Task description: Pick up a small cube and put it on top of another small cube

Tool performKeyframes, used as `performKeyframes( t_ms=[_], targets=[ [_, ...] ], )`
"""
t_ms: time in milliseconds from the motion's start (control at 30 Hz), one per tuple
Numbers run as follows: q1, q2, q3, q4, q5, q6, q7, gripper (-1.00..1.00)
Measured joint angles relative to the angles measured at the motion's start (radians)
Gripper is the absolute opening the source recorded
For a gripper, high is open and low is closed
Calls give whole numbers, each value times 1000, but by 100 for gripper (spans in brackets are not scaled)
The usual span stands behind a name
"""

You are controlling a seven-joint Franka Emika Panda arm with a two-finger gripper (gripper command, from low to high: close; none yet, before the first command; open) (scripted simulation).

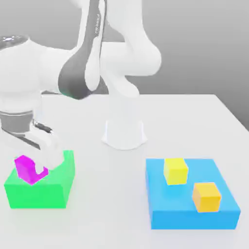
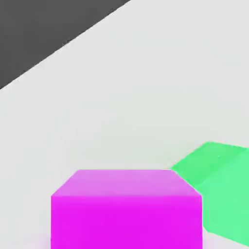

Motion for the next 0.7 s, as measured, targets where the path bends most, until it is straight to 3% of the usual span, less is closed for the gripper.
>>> performKeyframes(
  t_ms=[367,567,600,700],
  targets=[
    [-260,-404,-20,-225,-81,-175,326,-100],
    [-288,-294,-41,-304,-86,14,351,-100],
    [-287,-271,-44,-312,-87,45,350,100],
    [-287,-271,-44,-312,-87,45,350,100]
  ],
)
